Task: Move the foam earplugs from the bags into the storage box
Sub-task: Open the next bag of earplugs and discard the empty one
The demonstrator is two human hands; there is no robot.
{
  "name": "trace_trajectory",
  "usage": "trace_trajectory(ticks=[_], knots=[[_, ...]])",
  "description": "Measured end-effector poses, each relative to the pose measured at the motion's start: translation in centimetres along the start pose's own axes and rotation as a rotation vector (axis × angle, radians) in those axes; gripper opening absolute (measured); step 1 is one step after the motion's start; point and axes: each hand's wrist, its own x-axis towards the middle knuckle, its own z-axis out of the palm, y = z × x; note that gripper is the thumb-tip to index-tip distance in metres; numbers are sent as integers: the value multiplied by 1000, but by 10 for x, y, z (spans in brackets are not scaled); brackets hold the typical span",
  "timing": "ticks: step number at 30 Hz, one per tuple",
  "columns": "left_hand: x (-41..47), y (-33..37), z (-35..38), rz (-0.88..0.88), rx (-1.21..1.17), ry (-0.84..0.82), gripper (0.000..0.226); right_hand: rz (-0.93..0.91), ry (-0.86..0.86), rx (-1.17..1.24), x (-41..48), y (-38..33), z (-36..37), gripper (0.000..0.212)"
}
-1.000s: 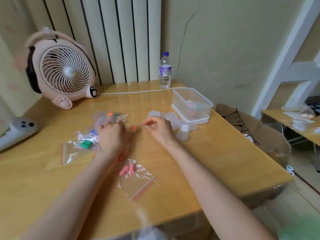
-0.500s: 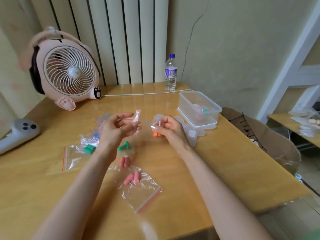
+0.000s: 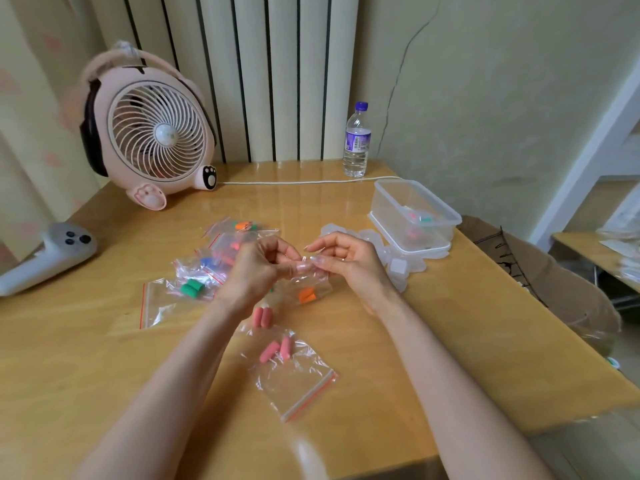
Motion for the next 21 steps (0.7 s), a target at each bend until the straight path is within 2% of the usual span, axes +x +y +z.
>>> trace_trajectory(ticks=[4, 7, 10, 16, 21], knots=[[0, -2, 2, 9, 18, 8, 39, -16, 33, 62, 0, 0, 3, 19], [0, -1, 0, -37, -31, -16, 23, -38, 112, 92, 1, 1, 1, 23], [1, -2, -2, -49, -100, -6, 1, -41, 122, 124, 2, 0, -2, 23], [4, -3, -4, -13, -67, 89, 18, -36, -40, 41, 0, -4, 0, 21], [2, -1, 0, 33, -15, 55, 27, 4, -82, -25, 1, 0, 1, 24]])
